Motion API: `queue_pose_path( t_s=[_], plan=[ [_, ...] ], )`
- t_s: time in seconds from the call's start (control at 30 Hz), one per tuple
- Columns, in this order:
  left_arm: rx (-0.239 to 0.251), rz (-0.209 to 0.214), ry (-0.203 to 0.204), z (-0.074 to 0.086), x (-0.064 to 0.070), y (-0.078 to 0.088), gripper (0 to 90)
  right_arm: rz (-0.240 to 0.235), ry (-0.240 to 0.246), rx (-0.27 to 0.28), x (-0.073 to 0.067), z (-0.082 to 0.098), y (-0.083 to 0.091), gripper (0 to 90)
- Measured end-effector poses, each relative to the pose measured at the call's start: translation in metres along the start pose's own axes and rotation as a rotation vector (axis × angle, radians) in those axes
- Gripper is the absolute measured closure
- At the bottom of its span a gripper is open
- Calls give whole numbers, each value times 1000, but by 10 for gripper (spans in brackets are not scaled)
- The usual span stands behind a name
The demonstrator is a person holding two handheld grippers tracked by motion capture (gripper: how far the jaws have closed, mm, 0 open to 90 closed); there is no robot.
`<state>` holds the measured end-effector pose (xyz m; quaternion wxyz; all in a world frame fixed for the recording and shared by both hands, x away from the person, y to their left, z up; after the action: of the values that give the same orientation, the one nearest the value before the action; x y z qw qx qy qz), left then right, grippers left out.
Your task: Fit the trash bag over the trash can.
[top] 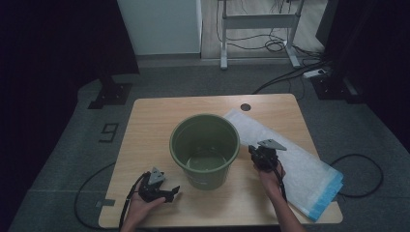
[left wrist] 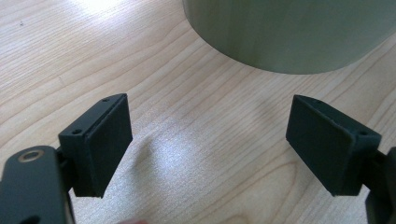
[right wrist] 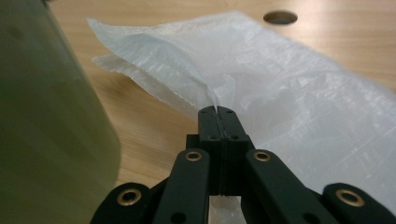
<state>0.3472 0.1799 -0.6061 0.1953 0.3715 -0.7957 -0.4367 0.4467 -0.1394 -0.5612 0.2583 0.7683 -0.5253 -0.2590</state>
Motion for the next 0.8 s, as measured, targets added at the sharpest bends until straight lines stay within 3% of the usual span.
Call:
queue_pose_path(
  t_s=[0.23,0.47,0.8],
  plan=[
    [-5,0,1,1,0,-1,142,-38,-38,117,1,-17,42,892],
    [-4,0,0,1,1,0,142,-51,-36,221,1,-37,81,892],
    [-7,-2,0,1,1,-2,142,-69,-62,331,8,-56,119,892]
  ],
)
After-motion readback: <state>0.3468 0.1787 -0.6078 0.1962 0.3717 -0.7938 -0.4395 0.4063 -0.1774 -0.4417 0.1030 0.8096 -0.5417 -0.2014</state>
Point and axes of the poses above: each handheld gripper's, and its own axes: y roughly backward along the jaws, z roughly out of its underside, x roughly to its right, the point moved 10 cm from there along -y, roughly forward along the jaws, and after that the axes turned 12 degrees about -x, right-handed, at the moved point
